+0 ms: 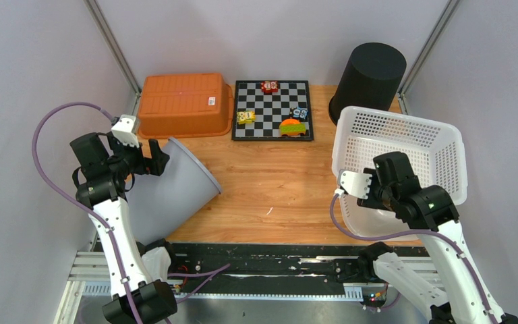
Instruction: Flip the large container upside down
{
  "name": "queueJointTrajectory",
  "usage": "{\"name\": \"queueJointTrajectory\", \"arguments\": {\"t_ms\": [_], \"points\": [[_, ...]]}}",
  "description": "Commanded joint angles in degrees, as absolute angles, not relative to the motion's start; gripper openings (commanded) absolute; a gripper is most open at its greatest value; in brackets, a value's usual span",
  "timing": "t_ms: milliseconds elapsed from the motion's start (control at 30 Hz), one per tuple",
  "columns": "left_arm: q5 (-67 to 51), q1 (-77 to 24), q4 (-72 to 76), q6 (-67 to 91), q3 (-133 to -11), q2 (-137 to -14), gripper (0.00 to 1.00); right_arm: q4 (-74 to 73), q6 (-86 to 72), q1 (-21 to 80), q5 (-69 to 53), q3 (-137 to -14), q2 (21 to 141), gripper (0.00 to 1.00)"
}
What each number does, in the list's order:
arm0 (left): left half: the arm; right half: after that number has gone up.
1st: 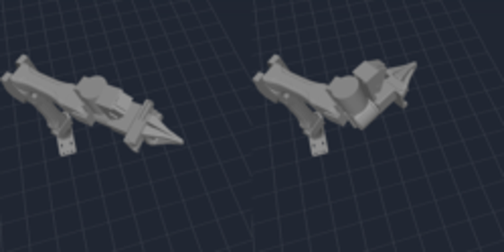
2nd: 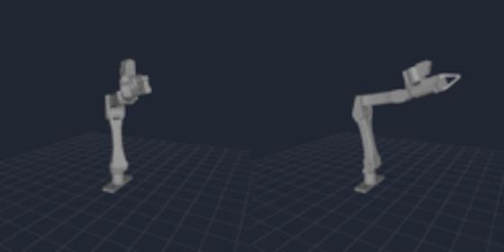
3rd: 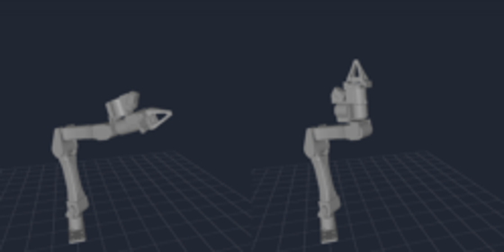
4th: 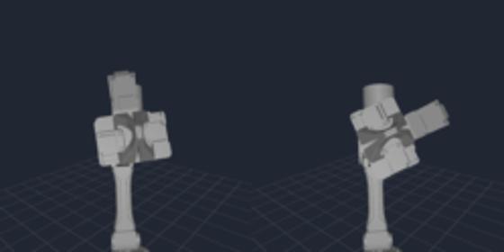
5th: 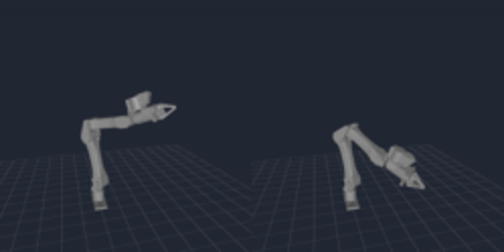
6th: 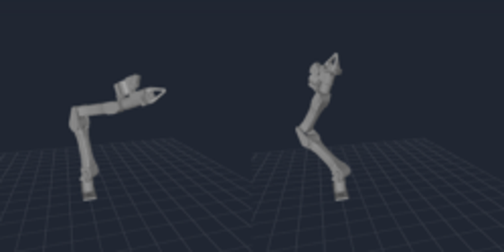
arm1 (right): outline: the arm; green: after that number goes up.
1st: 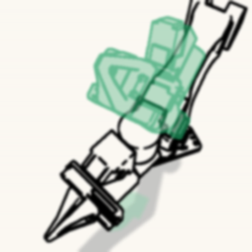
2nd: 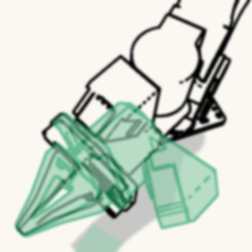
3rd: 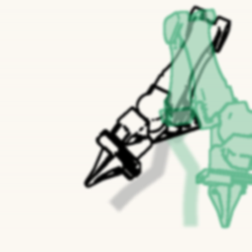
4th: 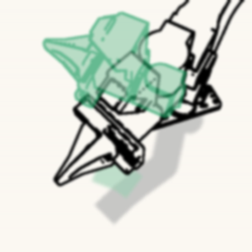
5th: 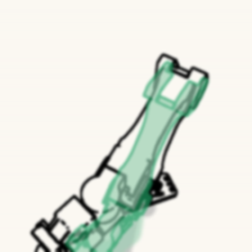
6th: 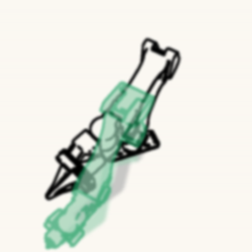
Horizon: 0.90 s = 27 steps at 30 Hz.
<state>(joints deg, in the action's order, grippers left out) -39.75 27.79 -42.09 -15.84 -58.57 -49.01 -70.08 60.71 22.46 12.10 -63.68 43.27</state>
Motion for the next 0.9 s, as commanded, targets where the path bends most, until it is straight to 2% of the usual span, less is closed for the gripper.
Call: {"name": "queueJointTrajectory", "arguments": {"t_ms": [0, 67, 133, 333, 467, 633, 700, 867], "points": [[-40.9, 28.1, -41.4, -15.4, -58.9, -49.4, 1.00, -72.6, 60.3, 21.6, 12.4, -66.4, 43.0, 0.63], [-40.9, 28.1, -41.3, -15.4, -59.0, -49.4, 1.00, -73.4, 59.6, 21.6, 11.3, -69.2, 43.8, 0.75], [-40.9, 28.1, -41.5, -15.4, -59.1, -49.3, 1.00, -73.8, 58.2, 21.6, 9.0, -73.7, 44.9, 0.83], [-41.1, 28.1, -41.6, -15.4, -59.2, -49.0, 1.00, -72.7, 53.7, 21.6, -3.1, -84.6, 49.1, 0.93], [-41.2, 28.1, -41.5, -15.5, -59.2, -49.2, 1.00, -71.6, 48.2, 21.9, -12.8, -91.9, 54.0, 0.95], [-41.1, 28.1, -41.4, -15.7, -59.1, -49.3, 1.00, -67.7, 38.2, 25.6, -16.9, -98.3, 61.5, 0.94], [-41.0, 28.1, -41.5, -15.7, -59.1, -49.4, 1.00, -65.9, 35.0, 30.5, -16.1, -99.7, 64.4, 0.94], [-40.6, 28.1, -41.7, -16.0, -58.9, -49.1, 1.00, -55.2, 31.1, 50.3, -7.7, -97.8, 70.5, 0.94]]}}
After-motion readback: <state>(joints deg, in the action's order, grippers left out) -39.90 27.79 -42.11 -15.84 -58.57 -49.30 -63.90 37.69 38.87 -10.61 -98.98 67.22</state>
